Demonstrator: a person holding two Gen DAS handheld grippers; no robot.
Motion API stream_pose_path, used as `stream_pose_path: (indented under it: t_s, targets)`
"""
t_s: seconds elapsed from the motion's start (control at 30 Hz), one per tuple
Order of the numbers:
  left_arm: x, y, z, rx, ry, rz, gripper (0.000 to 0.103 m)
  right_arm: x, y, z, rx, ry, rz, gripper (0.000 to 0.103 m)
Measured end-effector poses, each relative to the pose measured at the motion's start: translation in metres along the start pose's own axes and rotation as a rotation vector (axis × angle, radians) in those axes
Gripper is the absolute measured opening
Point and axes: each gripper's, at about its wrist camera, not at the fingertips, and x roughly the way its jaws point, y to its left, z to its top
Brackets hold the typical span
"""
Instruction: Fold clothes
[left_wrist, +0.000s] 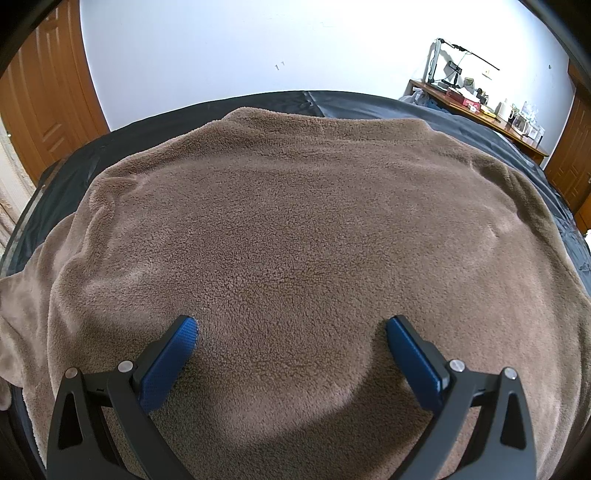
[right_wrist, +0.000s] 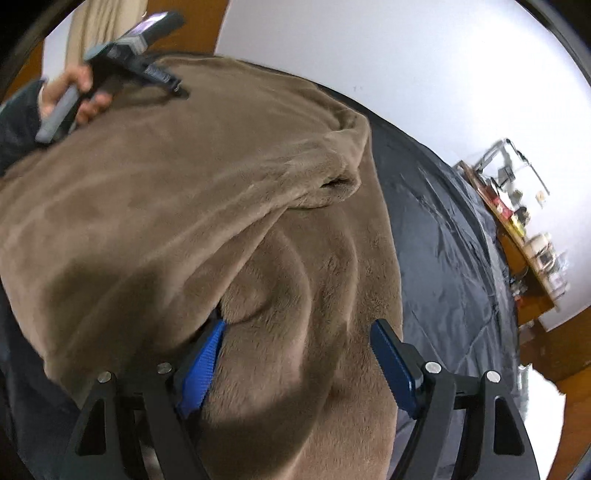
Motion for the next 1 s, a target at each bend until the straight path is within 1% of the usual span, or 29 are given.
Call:
stream_pose_path:
  t_s: [0.07,0.37,0.53,0.6,0.63,0.7,0.77,0.83,0.97,1.0]
  targets:
    - [-0.001,0.000,0.000,0.000,0.000,0.000,0.102,0.005,-0.007,0.002,0.029,0.006,-0.060,0.081]
    - [-0.001,-0.001,0.000,0.000,0.000,0.000,0.102,0.032,-0.062,0.016,0.177,0.013,-0.358,0.081]
    - [-0.001,0.000,0.000,0.001,0.001,0.000,0.102,0.042,-0.136,0.016,0.317,0.034,-0.544,0.081]
    - [-0.001,0.000,0.000,0.001,0.002,-0.001,0.102,0.044,-0.172,0.015,0.409,0.038,-0.570,0.081]
    - [-0.001,0.000,0.000,0.001,0.002,-0.001,0.102,0.044,-0.190,0.014,0.453,0.042,-0.578,0.081]
    - [-0.001,0.000,0.001,0.001,0.002,-0.003,0.102,0.050,-0.207,0.016,0.500,0.069,-0.524,0.081]
    - [-0.001,0.000,0.001,0.000,0.004,-0.006,0.102,0.055,-0.207,0.020,0.485,0.091,-0.486,0.081]
    - [-0.002,0.001,0.001,-0.002,0.006,-0.010,0.102,0.053,-0.198,0.022,0.463,0.097,-0.449,0.081]
    - [-0.005,0.003,0.002,-0.013,0.011,-0.034,0.102,0.030,-0.180,0.026,0.508,0.038,-0.331,0.081]
    - [-0.007,0.003,0.002,-0.017,0.010,-0.044,0.102,0.022,-0.177,0.029,0.527,0.009,-0.289,0.081]
